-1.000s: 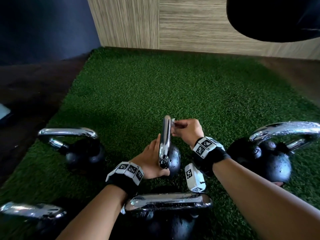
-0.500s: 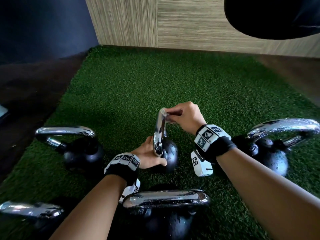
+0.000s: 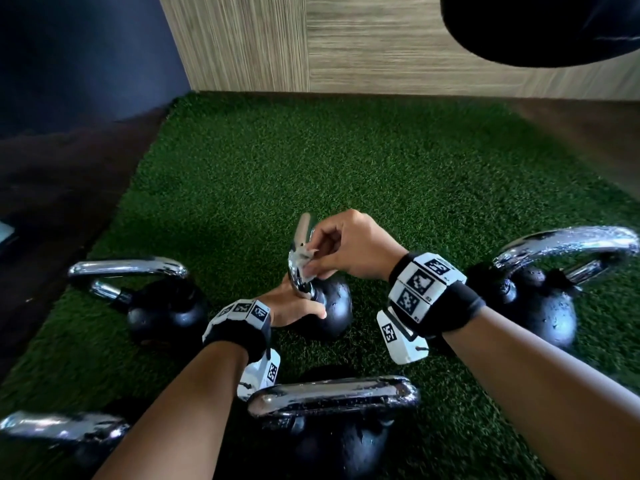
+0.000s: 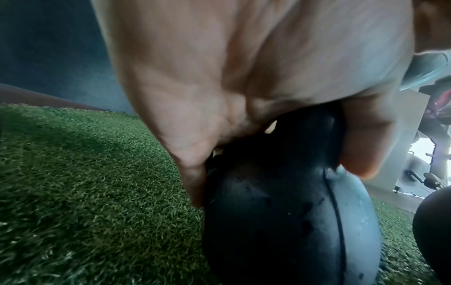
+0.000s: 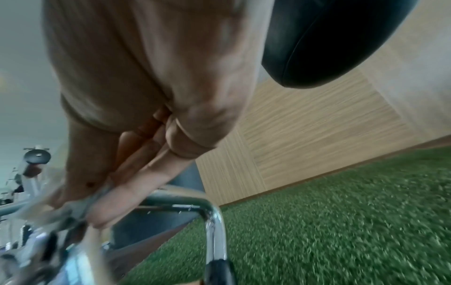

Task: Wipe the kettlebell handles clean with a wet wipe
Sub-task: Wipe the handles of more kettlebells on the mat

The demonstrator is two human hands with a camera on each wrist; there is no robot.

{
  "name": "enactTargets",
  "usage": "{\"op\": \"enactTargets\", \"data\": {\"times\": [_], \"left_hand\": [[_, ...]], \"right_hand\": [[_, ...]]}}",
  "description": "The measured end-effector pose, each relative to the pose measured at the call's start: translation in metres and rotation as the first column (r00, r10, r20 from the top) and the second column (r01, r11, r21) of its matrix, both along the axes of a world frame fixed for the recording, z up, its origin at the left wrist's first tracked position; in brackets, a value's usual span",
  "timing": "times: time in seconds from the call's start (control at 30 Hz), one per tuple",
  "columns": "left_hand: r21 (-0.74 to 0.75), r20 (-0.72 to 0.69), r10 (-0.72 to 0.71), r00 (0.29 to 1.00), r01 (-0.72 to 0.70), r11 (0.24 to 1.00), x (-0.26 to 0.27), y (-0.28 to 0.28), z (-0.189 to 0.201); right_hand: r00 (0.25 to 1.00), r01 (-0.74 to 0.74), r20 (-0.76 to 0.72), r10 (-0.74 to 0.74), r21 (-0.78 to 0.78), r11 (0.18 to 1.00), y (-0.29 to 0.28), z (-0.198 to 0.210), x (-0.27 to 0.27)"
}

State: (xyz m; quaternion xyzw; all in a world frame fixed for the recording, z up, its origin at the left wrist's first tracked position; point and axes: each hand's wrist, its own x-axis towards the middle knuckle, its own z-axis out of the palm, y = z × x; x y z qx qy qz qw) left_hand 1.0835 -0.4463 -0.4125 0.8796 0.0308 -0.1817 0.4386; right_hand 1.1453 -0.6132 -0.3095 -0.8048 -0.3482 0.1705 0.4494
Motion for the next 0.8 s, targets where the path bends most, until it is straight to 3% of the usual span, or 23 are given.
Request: {"op": "enactTargets", "data": {"times": [0.2,0.33,0.53,0.7,0.8], "left_hand": [[-0.009,0.039,-0.078,0.996,0.079,0.997,-0.003,0.003,0.009],[0.043,0.007,-0.16,0.987,0.16,0.986,-0.004,0.004,0.008],[-0.059,0.02,-0.099,0.995,0.1,0.993,-0.005,0.005,0.008],[0.052,-0.05,-0.042,0.998,0.045,0.998,-0.002,0.003,0.008],[0.07,-0.046,-0.065,0.997,0.068,0.995,-0.003,0.002,0.005]], "right_hand": [[0.985,-0.008,-0.17,0.016,0.048,0.999,-0.001,-0.012,0.001],[0.998,-0.066,-0.032,0.062,-0.136,0.989,-0.002,-0.04,-0.003],[0.989,-0.073,-0.125,0.072,-0.003,0.997,-0.007,-0.055,0.003],[0.978,-0.202,-0.1,0.184,-0.218,0.955,0.0,-0.044,0.014],[0.956,-0.281,-0.171,0.238,-0.309,0.909,0.005,-0.037,0.017]]}}
